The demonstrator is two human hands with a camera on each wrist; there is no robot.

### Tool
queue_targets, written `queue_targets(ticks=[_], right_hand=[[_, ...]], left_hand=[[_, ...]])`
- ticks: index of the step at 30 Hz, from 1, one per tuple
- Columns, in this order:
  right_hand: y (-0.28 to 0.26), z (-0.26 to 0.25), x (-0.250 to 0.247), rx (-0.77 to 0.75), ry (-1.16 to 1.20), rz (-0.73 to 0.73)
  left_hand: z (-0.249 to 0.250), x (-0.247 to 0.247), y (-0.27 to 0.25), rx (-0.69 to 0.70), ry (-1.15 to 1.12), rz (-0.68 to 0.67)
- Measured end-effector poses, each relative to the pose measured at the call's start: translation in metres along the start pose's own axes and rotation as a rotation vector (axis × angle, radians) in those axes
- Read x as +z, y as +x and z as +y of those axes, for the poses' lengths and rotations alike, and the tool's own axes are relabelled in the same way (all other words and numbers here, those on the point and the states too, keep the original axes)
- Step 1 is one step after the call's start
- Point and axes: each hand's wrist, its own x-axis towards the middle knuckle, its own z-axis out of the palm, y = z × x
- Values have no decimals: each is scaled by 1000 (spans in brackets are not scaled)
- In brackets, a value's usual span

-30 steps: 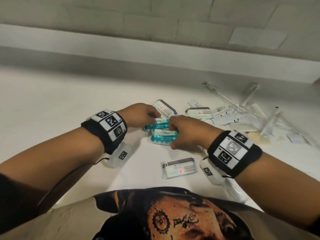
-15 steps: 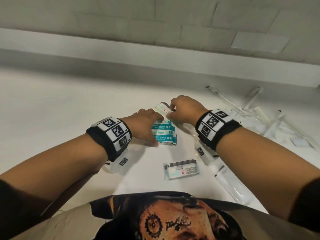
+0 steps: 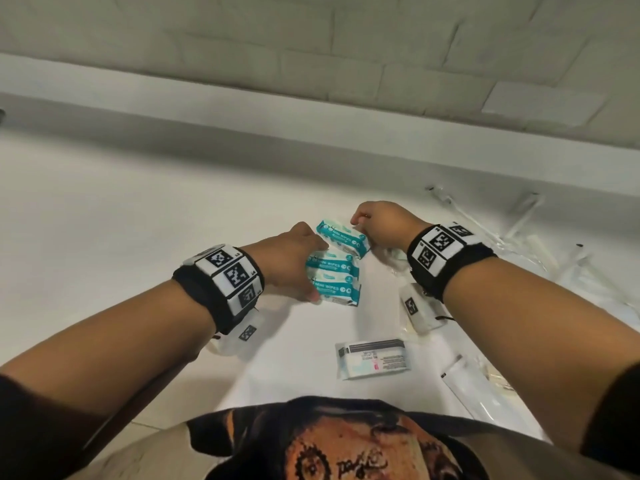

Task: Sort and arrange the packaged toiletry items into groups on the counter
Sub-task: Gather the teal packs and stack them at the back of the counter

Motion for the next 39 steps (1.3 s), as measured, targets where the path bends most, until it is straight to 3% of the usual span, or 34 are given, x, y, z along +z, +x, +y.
queue_targets(ticks=[8,13,16,18,20,22,25,28,30,35,39], right_hand=[[-1,-8,4,-66,-55,-164],[-35,-15,-15,-136,-262,-58],[-84,-26,-14,-258,-284,-357],[-114,-31,0,-335,-427,-532],[-132,-27,22,-410,-636,-570],[-137,-21,37,-426,-713,-504],[-126,-15,21,-292,-446,-490],[-102,-6,-5,-133,155,-427],[-85,-1,-11,-18,415,-354],[-58,6,-2,126,437,-240],[-49,7,-5,113,440,-293]], left_hand=[[1,2,4,29,20,57],[4,-4,8,81,102,3],[7,-4,14,89,105,-21],[9,-1,17,77,97,2],[12,1,18,71,103,11],[14,1,19,70,112,7],[12,0,17,72,115,-1],[9,0,13,76,49,6],[8,0,12,70,15,12],[4,3,13,34,-128,7],[4,3,13,35,-152,7]])
